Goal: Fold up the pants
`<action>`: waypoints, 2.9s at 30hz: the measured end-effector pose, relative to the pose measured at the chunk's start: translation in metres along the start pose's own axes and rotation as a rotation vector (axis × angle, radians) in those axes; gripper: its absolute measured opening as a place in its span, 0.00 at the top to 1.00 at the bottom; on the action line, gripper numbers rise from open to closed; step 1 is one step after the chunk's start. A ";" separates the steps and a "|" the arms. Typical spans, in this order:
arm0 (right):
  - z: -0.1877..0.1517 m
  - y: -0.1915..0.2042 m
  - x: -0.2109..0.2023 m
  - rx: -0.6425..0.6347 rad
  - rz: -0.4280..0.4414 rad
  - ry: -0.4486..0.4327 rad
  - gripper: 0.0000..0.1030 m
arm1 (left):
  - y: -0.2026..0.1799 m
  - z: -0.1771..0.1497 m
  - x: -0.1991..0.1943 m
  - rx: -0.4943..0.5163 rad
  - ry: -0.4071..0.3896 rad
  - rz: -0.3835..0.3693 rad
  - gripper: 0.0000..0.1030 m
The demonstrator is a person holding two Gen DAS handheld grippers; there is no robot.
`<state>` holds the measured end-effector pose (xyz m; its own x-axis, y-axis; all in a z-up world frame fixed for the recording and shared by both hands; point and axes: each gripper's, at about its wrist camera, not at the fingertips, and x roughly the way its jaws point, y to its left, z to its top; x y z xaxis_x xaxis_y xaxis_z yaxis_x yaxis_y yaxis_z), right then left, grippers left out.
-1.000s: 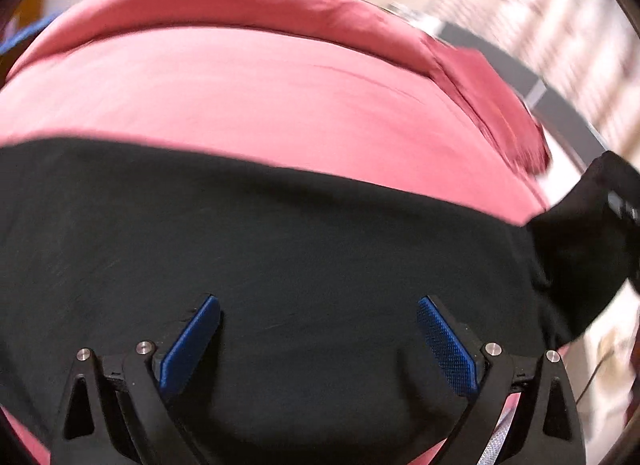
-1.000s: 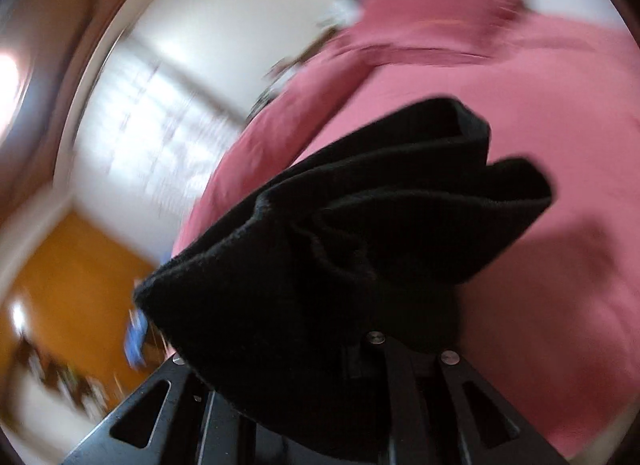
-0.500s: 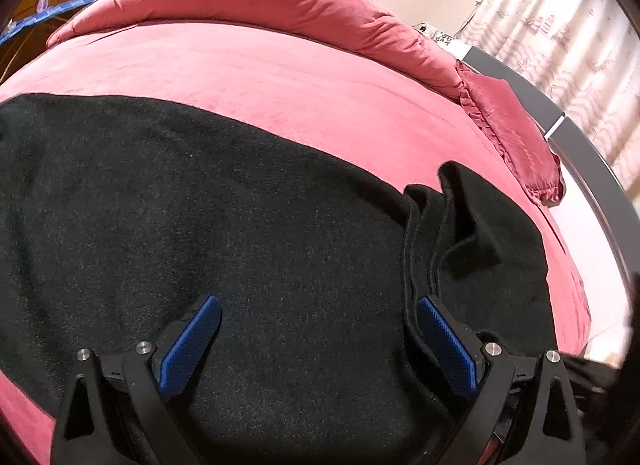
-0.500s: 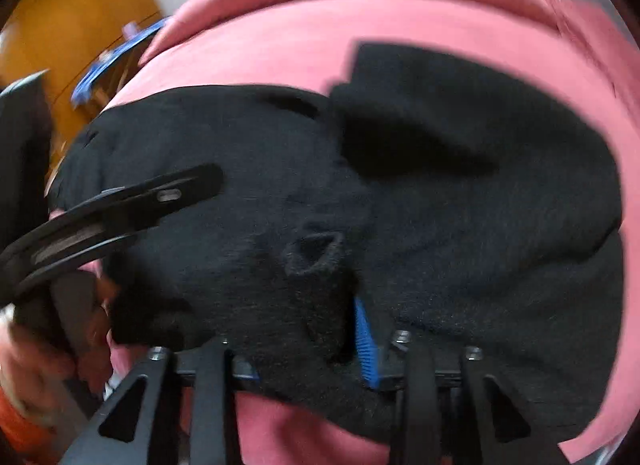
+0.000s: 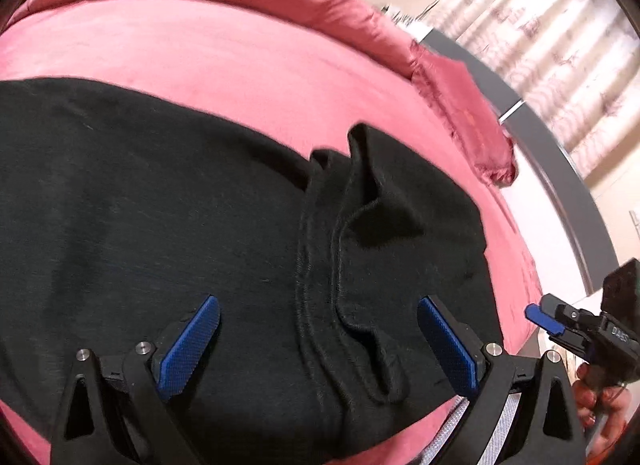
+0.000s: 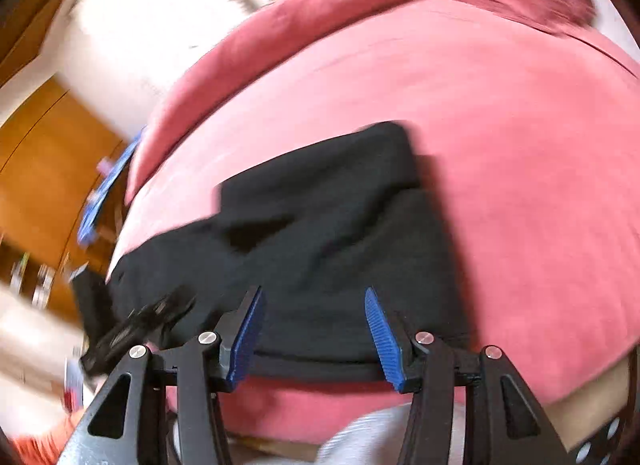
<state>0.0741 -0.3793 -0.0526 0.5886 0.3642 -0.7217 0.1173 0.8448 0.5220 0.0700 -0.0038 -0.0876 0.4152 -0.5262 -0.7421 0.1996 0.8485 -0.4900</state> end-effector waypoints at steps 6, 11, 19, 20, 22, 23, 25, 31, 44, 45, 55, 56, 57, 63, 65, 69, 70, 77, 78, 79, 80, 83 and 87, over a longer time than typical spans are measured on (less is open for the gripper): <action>0.000 -0.022 0.006 0.090 0.014 -0.026 0.49 | -0.043 0.010 -0.009 0.154 -0.127 0.090 0.06; -0.006 -0.026 0.024 0.103 0.039 -0.001 0.49 | -0.064 0.001 0.032 0.258 0.098 0.117 0.75; -0.005 -0.060 0.012 0.229 -0.022 -0.002 0.50 | -0.084 -0.016 0.040 0.355 0.120 0.158 0.67; -0.004 -0.061 0.014 0.232 -0.019 0.009 0.50 | -0.088 -0.018 0.044 0.394 0.120 0.198 0.83; -0.008 -0.063 0.022 0.246 -0.018 0.051 0.50 | -0.085 -0.015 0.047 0.373 0.130 0.206 0.90; -0.009 -0.063 0.024 0.251 -0.022 0.055 0.50 | -0.078 -0.010 0.043 0.310 0.133 0.163 0.91; -0.010 -0.063 0.024 0.250 -0.028 0.056 0.50 | -0.063 -0.004 0.030 0.219 0.133 0.080 0.92; -0.011 -0.062 0.019 0.234 -0.020 0.039 0.50 | -0.054 -0.003 -0.023 0.112 0.081 -0.066 0.93; -0.001 -0.047 0.011 0.103 -0.061 0.027 0.50 | -0.066 -0.049 -0.007 0.369 0.076 0.150 0.87; 0.004 -0.046 0.012 0.085 -0.075 0.017 0.50 | -0.071 -0.045 -0.007 0.365 0.072 0.142 0.77; 0.017 -0.023 0.053 -0.034 -0.139 0.072 0.50 | -0.029 0.024 0.023 0.124 0.046 0.174 0.24; 0.017 -0.022 0.053 -0.037 -0.146 0.069 0.50 | -0.027 0.027 0.033 0.117 0.075 0.178 0.24; 0.017 -0.023 0.052 -0.034 -0.146 0.067 0.50 | -0.028 0.029 0.039 0.112 0.079 0.174 0.17; 0.013 -0.053 0.043 0.086 -0.093 0.065 0.50 | -0.050 0.039 0.058 0.114 0.042 0.102 0.49; 0.013 -0.066 0.044 0.142 -0.018 0.072 0.50 | -0.045 0.040 0.064 0.079 0.036 0.103 0.67; 0.044 -0.084 0.038 0.140 0.041 -0.016 0.48 | -0.040 0.045 0.056 0.062 0.027 0.044 0.86; 0.060 -0.087 0.042 0.118 0.056 -0.035 0.45 | -0.043 0.044 0.056 0.065 0.030 0.042 0.87; 0.120 -0.081 0.112 0.121 0.221 0.111 0.72 | -0.056 0.057 0.064 0.088 0.038 0.053 0.87; 0.126 -0.070 0.104 0.101 0.256 0.083 0.73 | -0.056 0.059 0.064 0.106 0.025 0.063 0.87; 0.130 -0.062 0.096 0.075 0.277 0.059 0.73 | -0.048 0.056 0.057 0.123 0.015 0.078 0.87; 0.131 -0.047 0.083 0.015 0.300 0.010 0.73 | -0.040 0.054 0.052 0.130 0.014 0.089 0.87; 0.134 -0.047 0.115 0.013 0.166 0.039 0.73 | -0.033 0.057 0.059 0.114 0.025 0.076 0.87; 0.132 -0.069 0.135 0.169 0.185 0.057 0.56 | -0.030 0.055 0.058 0.099 0.045 0.069 0.75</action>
<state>0.2510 -0.4400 -0.1256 0.5667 0.5325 -0.6287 0.1463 0.6859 0.7128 0.1368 -0.0565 -0.0910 0.3914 -0.4664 -0.7933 0.2592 0.8830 -0.3912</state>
